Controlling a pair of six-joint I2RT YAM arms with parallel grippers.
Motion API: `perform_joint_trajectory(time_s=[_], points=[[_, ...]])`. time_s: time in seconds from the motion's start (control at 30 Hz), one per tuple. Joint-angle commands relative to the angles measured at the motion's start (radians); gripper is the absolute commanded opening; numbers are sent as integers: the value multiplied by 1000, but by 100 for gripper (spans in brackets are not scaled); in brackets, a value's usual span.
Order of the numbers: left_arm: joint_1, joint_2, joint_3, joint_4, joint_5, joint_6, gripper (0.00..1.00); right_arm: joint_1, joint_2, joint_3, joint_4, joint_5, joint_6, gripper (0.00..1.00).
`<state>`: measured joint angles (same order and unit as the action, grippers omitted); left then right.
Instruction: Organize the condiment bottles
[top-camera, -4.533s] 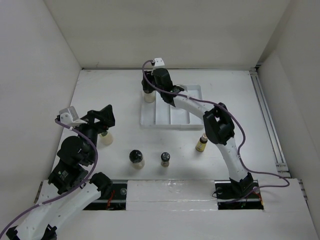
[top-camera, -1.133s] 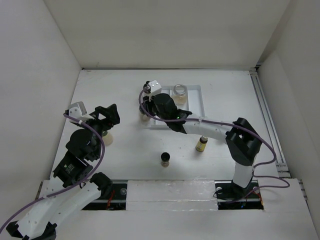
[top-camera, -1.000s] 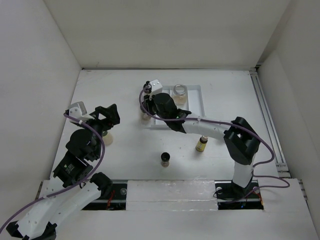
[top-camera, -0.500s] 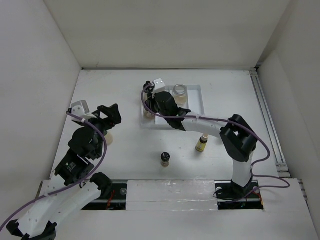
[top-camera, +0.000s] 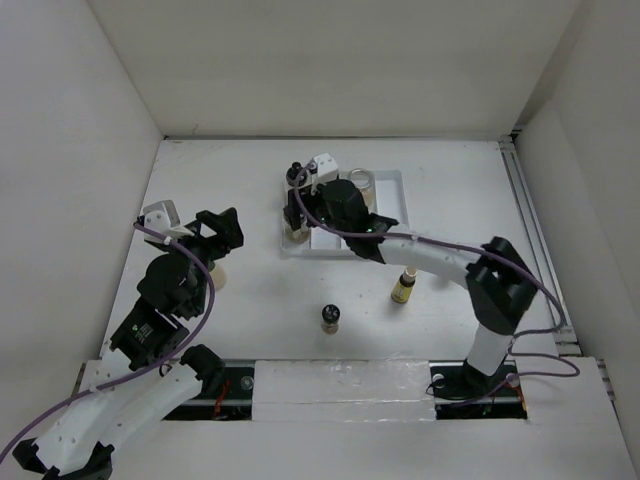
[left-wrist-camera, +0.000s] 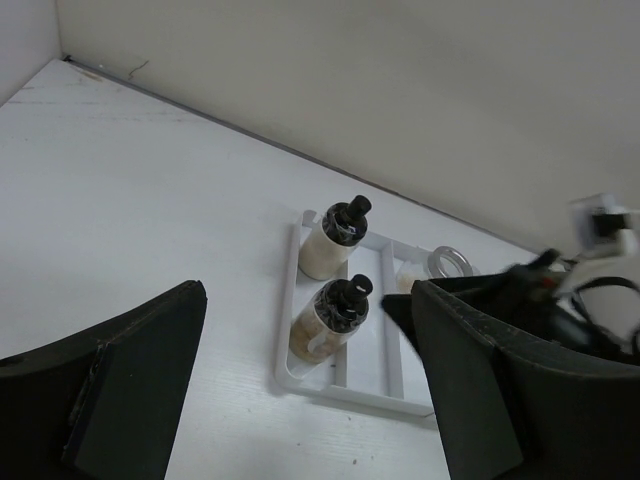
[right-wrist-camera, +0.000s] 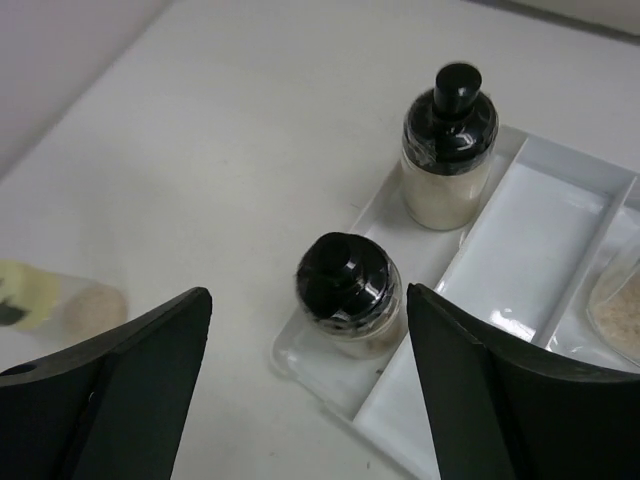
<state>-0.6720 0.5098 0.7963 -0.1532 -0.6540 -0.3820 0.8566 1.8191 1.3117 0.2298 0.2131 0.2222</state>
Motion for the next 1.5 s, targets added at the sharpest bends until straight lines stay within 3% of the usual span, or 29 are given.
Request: perform_joint_trajectory(time_s=[0.0,0.1,0.13,0.2,0.23,0.3,0.4,0.47,0.53,0.77,0.87,1.13,1.27,1.47], points=[[2,7,9,40,8,12,79,-7,-246,-66,17,-60,6,85],[2,7,9,40,8,12,79,-7,-364,-208,-50,-46,15,78],[2,7,9,40,8,12,79,5,-451,-247,-78,-12,31,67],[2,-2,9,40,27,12,79,16,-596,-345,-247,205,81,51],[2,-2,9,40,27,12,79,16,-645,-368,-248,206,115,48],[2,-2,9,40,37,12,79,16,-742,-403,-437,404,178,43],[2,-2,9,40,46,12,79,-5,-885,-423,-719,549,360,48],[2,-2,9,40,47,12,79,-20,-935,-434,-803,559,434,61],[2,-2,9,49,57,12,79,-51,-935,-445,-852,536,444,63],[2,-11,9,49,57,12,79,-65,-853,-445,-949,436,517,63],[2,-11,9,49,57,12,79,-19,-853,-465,-910,381,517,58],[2,-2,9,49,57,12,79,-7,-843,-503,-911,353,526,57],[2,-2,9,49,57,12,79,-7,-824,-514,-891,351,526,52],[2,-2,9,49,67,12,79,2,-824,-494,-860,404,491,31]])
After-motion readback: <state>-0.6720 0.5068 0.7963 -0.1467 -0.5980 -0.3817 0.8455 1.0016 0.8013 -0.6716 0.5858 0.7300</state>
